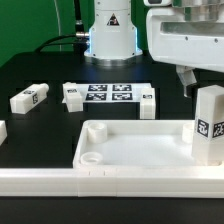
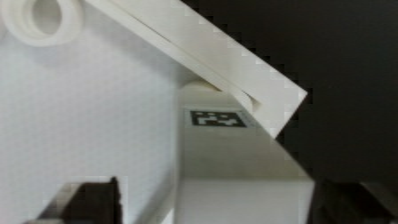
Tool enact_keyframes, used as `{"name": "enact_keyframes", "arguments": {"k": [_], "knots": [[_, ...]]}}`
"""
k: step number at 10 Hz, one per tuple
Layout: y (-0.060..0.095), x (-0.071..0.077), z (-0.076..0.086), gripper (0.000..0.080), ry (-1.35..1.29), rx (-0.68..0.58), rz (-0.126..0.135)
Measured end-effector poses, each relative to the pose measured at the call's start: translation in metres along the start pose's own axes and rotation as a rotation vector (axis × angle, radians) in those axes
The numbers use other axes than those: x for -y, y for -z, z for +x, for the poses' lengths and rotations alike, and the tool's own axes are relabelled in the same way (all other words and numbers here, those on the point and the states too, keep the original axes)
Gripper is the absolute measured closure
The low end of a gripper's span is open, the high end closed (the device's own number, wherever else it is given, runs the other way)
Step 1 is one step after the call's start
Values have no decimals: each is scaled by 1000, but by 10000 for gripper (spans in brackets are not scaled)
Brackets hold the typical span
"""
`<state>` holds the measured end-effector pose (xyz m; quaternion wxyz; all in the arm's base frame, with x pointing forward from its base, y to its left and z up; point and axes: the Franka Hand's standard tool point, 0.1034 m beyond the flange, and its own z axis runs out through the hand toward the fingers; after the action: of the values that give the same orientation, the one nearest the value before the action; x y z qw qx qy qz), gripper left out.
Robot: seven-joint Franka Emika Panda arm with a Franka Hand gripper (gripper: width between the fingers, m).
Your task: Assemble desk
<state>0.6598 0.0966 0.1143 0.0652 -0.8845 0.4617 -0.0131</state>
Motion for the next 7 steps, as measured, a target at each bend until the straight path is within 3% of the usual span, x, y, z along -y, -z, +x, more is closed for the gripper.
{"name": "enact_keyframes", "arguments": {"k": [7], "knots": [[-2,2,-3,151,749,-6,-10]]}}
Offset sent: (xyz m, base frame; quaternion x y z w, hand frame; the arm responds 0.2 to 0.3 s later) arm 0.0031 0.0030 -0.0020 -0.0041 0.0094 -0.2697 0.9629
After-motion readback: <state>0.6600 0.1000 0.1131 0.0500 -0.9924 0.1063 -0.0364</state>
